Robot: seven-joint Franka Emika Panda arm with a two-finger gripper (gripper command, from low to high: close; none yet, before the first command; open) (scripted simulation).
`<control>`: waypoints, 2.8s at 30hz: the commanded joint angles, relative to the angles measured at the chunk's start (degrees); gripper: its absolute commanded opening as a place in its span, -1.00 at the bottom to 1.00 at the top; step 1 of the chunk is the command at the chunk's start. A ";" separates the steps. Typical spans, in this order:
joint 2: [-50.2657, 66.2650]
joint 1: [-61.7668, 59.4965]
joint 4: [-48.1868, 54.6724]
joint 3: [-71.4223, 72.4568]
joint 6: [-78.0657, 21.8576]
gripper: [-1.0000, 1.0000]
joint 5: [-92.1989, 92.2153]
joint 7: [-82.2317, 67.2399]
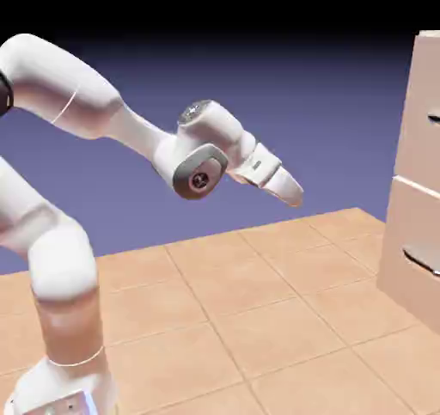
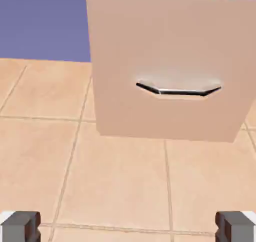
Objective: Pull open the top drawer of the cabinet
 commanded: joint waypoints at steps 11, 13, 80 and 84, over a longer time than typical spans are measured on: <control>8.31 -5.30 12.46 4.80 -0.95 0.00 27.41 -13.27; 9.82 -6.26 14.73 5.67 -1.13 0.00 32.40 -15.68; 55.90 -26.76 83.41 25.91 -1.91 -1.00 160.56 -80.23; 50.12 -29.52 75.10 26.98 -4.84 -1.00 160.26 -77.94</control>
